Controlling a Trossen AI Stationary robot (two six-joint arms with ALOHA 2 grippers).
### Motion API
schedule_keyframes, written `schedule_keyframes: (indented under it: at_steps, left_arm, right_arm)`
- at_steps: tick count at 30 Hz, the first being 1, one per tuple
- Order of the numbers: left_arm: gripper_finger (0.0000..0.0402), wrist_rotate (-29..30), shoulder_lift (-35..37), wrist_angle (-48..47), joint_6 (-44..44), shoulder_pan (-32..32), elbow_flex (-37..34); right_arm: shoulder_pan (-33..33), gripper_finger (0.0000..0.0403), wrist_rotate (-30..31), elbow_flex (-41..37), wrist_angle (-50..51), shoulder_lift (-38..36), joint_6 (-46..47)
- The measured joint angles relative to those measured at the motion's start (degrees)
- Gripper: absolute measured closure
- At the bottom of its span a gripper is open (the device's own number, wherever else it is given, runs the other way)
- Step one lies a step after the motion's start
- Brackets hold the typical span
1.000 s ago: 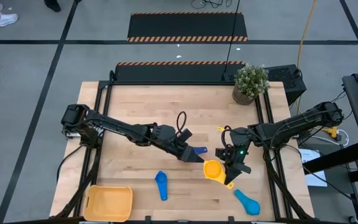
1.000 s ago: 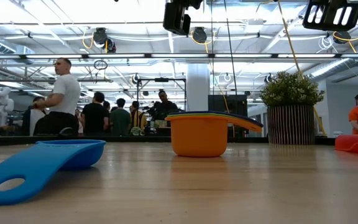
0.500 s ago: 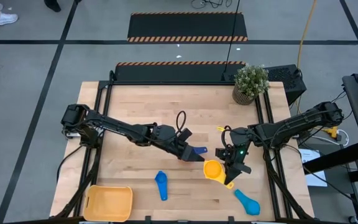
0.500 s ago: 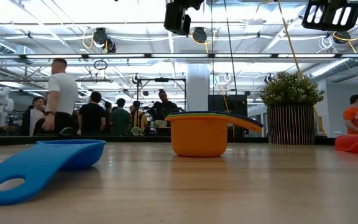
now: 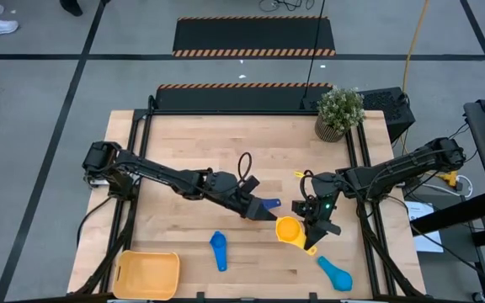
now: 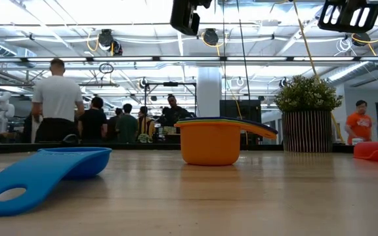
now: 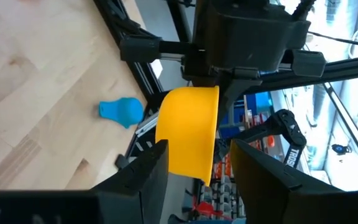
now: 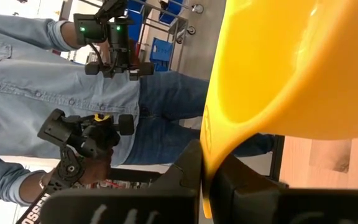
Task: Nest measuring cups in basket
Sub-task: Stack the yellow measuring cup on top of the dark blue measuring cup
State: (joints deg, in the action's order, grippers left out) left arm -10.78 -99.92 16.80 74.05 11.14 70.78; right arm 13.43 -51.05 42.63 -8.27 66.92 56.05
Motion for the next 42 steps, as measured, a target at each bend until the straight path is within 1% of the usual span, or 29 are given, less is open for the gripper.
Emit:
schedule_keyframes:
  at_steps: [3,9,12,14,21,26,33,42]
  left_arm:
    - [0.0227,0.73,-0.13,-2.08,-0.83,0.54,2.05]
    - [0.0227,0.61,-4.91,-9.77,-8.13,0.46,11.65]
    - [0.0227,0.33,-6.81,-12.13,-9.54,-0.31,14.23]
    - [0.0227,-0.15,-7.43,-12.04,-9.48,-0.91,14.49]
    - [0.0227,-6.45,-7.99,-12.34,-9.95,-2.44,14.36]
    - [0.0227,-9.80,-8.00,-12.35,-10.56,-3.22,14.36]
    - [0.0227,-16.37,-8.00,-12.35,-10.66,-5.11,14.36]
    - [0.0227,-20.25,-7.98,-12.35,-13.40,-5.11,14.36]
  right_arm:
    - [0.00,0.0403,-0.02,0.00,0.00,0.01,0.00]
    - [0.00,0.0403,-0.81,0.02,0.55,0.04,-0.12]
    - [-0.03,0.0403,-0.72,0.02,0.85,0.04,-0.19]
    - [-0.09,0.0403,-0.51,0.02,1.11,0.04,-0.17]
    - [-0.09,0.0403,-0.31,0.02,1.25,0.04,-0.44]
    - [-0.09,0.0403,-0.36,0.02,1.22,0.04,-0.44]
    - [-0.09,0.0403,-0.31,0.02,1.31,0.04,-0.44]
    - [-0.09,0.0403,-0.56,0.02,1.33,0.04,-0.42]
